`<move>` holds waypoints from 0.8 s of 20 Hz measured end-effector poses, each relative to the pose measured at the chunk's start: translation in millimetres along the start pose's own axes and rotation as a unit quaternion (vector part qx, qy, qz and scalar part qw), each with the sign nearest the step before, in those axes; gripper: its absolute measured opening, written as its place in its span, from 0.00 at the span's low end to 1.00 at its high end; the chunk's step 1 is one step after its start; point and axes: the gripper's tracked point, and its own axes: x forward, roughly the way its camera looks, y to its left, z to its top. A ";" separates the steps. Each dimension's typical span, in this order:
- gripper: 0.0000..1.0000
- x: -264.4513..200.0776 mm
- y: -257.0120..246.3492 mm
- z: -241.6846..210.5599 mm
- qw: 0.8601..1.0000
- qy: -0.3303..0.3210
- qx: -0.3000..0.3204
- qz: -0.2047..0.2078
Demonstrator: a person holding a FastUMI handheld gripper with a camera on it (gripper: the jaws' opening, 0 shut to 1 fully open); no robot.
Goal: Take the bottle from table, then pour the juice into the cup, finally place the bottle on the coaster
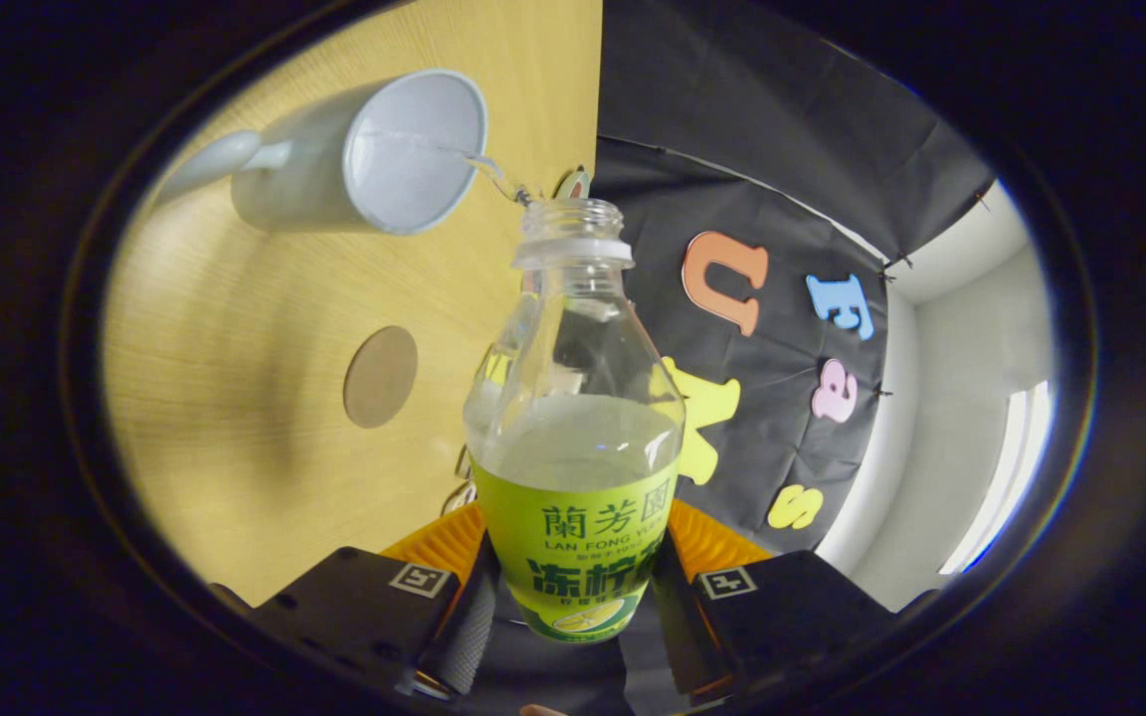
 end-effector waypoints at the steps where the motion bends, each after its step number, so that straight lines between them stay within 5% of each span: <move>1: 0.76 -0.7 -1.6 0.0 1.000 0.000 -0.002 -0.001; 16: 0.76 -4.1 -18.6 3.6 0.999 -0.005 -0.033 -0.018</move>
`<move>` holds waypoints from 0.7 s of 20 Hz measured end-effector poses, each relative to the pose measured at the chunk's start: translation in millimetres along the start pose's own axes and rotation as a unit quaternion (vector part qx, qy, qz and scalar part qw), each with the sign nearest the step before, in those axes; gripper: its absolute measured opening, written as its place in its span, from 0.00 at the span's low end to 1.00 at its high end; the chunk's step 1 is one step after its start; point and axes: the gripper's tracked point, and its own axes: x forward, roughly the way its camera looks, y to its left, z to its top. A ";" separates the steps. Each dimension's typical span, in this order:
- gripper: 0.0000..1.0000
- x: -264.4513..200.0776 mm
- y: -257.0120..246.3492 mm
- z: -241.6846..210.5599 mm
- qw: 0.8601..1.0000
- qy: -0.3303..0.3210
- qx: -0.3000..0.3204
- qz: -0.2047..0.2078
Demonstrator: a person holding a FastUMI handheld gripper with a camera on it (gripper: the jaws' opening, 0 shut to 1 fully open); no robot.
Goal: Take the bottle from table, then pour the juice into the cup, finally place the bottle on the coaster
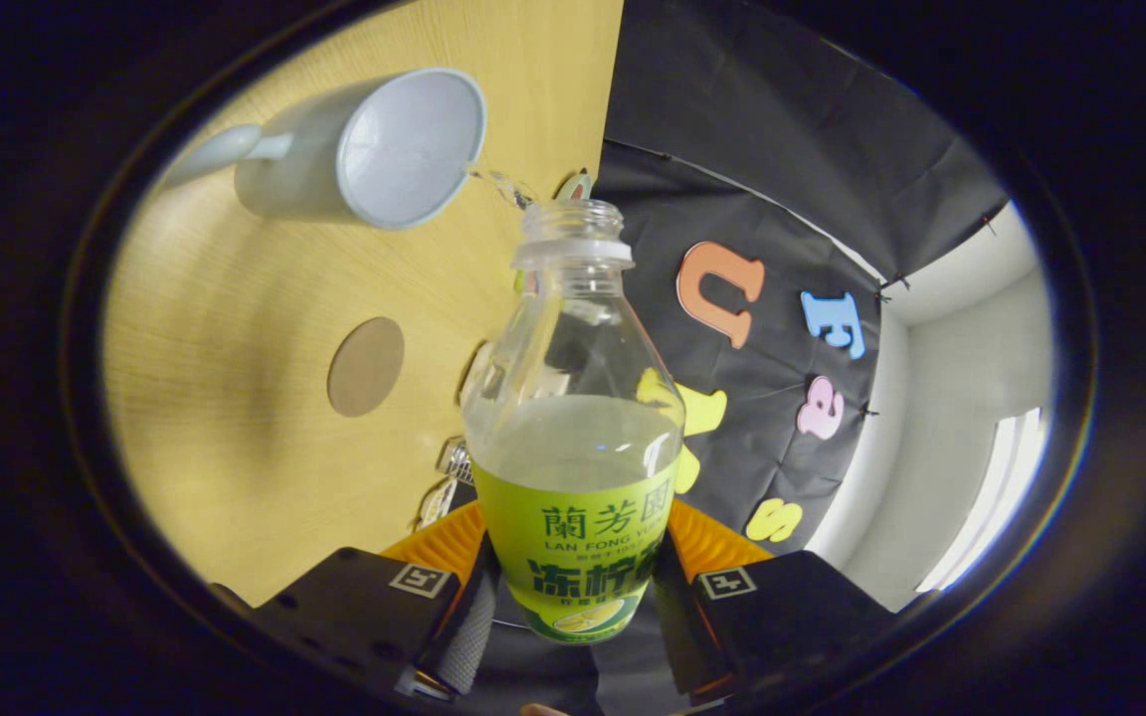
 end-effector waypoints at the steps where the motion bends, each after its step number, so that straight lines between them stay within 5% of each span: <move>1: 0.76 0.4 -0.8 0.2 1.000 -0.001 -0.002 -0.002; 14: 0.76 5.2 -12.5 6.7 0.999 -0.007 -0.029 -0.017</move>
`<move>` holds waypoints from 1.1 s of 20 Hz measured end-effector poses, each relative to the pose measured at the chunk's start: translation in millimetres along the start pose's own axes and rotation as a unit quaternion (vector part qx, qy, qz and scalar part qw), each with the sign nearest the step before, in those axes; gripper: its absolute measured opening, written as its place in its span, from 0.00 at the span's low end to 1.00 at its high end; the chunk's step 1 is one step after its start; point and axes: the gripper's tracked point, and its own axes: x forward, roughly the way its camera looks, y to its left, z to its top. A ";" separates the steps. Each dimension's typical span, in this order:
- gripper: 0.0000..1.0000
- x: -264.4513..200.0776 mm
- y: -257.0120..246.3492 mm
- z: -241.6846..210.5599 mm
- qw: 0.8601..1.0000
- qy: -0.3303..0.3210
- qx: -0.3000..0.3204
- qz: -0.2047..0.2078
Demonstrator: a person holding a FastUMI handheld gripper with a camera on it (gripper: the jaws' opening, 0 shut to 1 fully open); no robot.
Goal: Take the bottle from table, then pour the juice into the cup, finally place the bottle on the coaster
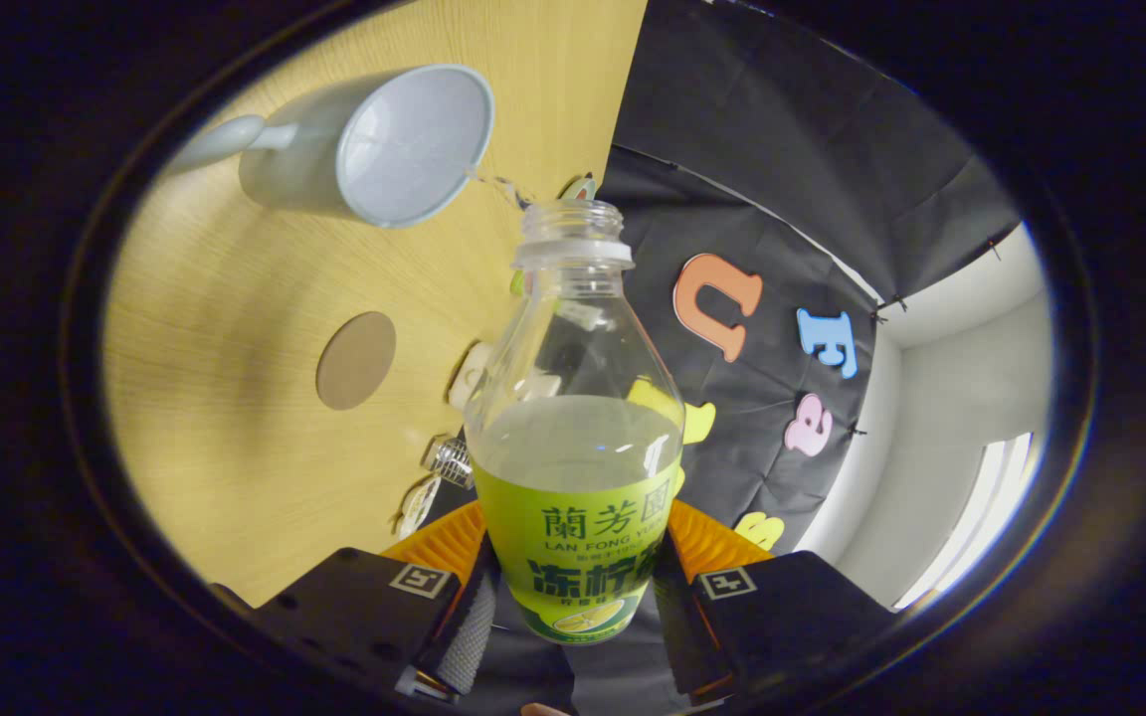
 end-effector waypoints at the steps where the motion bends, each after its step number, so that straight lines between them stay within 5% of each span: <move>1: 0.76 0.0 -2.8 0.3 1.000 0.000 -0.004 -0.004; 14: 0.76 -3.3 -19.0 6.4 0.999 -0.009 -0.035 -0.035; 22: 0.75 -2.1 -14.8 8.1 1.000 -0.009 -0.009 -0.020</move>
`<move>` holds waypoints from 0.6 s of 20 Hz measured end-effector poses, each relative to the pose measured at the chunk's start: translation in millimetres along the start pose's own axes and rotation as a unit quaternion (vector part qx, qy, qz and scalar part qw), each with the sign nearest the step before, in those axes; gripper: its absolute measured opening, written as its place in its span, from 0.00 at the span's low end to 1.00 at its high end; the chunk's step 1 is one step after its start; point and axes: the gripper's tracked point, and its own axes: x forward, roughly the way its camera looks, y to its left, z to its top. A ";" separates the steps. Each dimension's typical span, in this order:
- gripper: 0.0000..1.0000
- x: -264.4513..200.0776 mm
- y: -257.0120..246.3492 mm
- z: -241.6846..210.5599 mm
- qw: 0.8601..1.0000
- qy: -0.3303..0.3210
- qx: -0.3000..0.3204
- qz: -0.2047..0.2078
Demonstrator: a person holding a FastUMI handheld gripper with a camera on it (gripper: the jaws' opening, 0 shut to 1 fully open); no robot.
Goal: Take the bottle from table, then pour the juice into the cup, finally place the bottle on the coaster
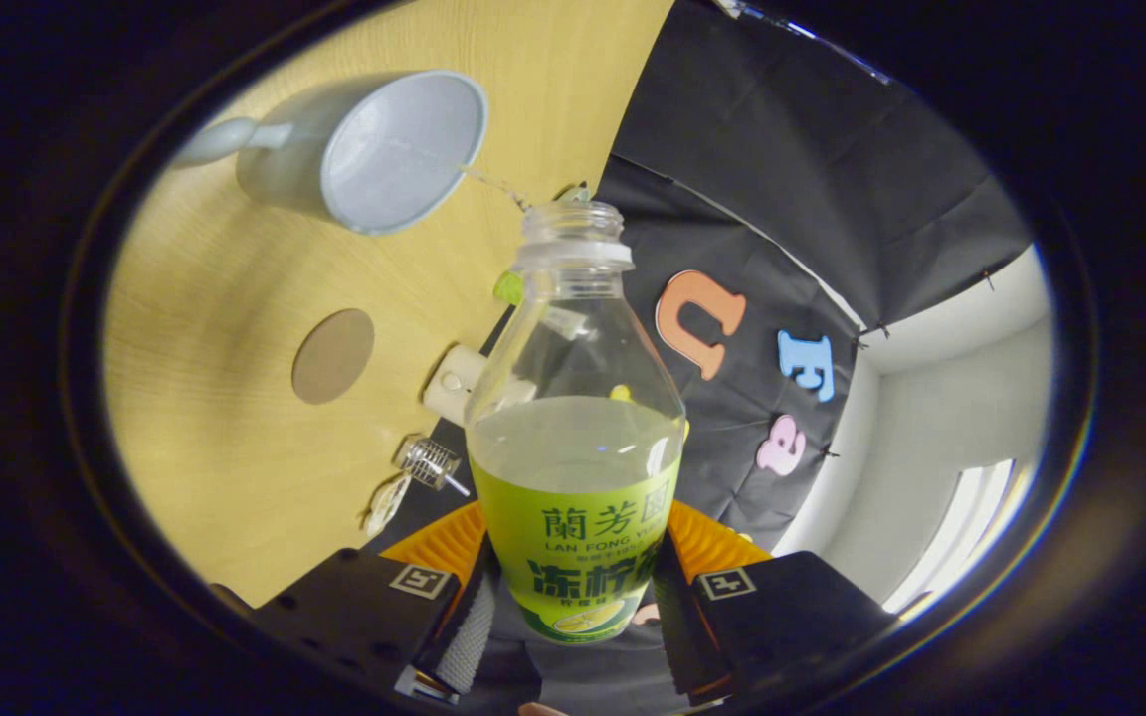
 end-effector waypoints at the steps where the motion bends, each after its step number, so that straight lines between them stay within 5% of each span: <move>1: 0.76 -0.6 2.7 -1.5 1.000 0.003 0.011 0.007; 7: 0.76 -3.7 25.6 -5.2 0.993 0.020 0.103 0.055; 12: 0.76 -11.9 48.1 -2.0 0.963 0.031 0.243 0.111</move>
